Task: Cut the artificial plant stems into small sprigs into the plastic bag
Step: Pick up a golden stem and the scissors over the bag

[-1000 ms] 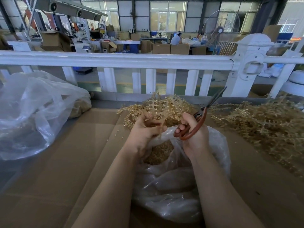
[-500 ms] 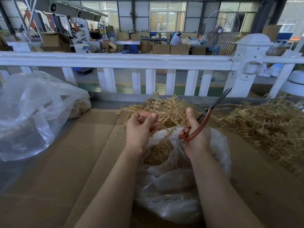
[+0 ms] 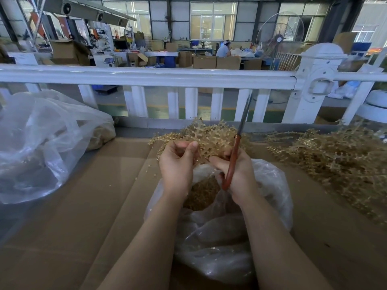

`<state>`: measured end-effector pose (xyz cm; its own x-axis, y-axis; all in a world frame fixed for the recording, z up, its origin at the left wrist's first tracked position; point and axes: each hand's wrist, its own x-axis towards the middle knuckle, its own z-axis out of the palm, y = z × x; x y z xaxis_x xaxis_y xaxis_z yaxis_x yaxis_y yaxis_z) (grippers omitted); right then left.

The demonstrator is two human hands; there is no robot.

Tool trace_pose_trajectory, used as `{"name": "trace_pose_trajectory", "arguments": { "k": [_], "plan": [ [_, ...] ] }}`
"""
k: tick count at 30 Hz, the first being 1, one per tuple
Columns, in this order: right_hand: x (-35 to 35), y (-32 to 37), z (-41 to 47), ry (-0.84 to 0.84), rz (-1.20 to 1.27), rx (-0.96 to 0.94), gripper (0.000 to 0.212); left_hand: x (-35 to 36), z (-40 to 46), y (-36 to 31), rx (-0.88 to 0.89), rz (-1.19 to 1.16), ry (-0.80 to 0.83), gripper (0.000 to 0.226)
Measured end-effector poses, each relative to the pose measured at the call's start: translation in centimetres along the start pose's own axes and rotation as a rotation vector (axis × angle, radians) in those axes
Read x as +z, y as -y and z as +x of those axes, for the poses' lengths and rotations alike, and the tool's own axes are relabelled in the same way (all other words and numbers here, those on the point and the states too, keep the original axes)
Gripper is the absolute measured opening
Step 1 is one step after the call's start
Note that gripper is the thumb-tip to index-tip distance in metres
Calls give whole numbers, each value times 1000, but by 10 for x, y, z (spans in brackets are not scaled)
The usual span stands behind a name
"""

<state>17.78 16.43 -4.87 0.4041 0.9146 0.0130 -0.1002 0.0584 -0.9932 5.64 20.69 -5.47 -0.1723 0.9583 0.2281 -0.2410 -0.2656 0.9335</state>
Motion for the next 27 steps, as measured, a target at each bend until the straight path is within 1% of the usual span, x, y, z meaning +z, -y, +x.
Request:
{"name": "trace_pose_trajectory", "arguments": {
  "k": [3, 5, 9, 13, 17, 20, 22, 23, 25, 27],
  "plan": [
    [-6, 1, 2, 10, 152, 22, 33, -4, 3, -2, -33, -52, -115, 17],
    [-8, 1, 2, 55, 250, 23, 31, -6, 6, -2, -51, -60, -169, 19],
    [-11, -1, 3, 125, 409, 2, 30, -7, 8, -2, -87, -71, -243, 18],
    [-14, -3, 4, 145, 563, -17, 30, -9, 10, -2, -125, -139, -320, 17],
    [-18, -4, 7, 124, 579, -18, 31, -12, 13, -1, -174, -239, -370, 15],
    [-21, -5, 7, 137, 602, -10, 32, -19, 17, -2, -215, -386, -448, 12],
    [-22, -5, 7, 137, 600, -12, 32, -20, 18, -3, -221, -453, -462, 12],
    [-21, -5, 6, 132, 587, -17, 31, -19, 18, -3, -210, -448, -454, 11],
    [-19, -6, 6, 110, 536, -37, 28, -18, 16, -3, -178, -393, -388, 11],
    [-19, -5, 4, 113, 422, -56, 17, -15, 13, -4, -140, -312, -292, 12]
  ]
}}
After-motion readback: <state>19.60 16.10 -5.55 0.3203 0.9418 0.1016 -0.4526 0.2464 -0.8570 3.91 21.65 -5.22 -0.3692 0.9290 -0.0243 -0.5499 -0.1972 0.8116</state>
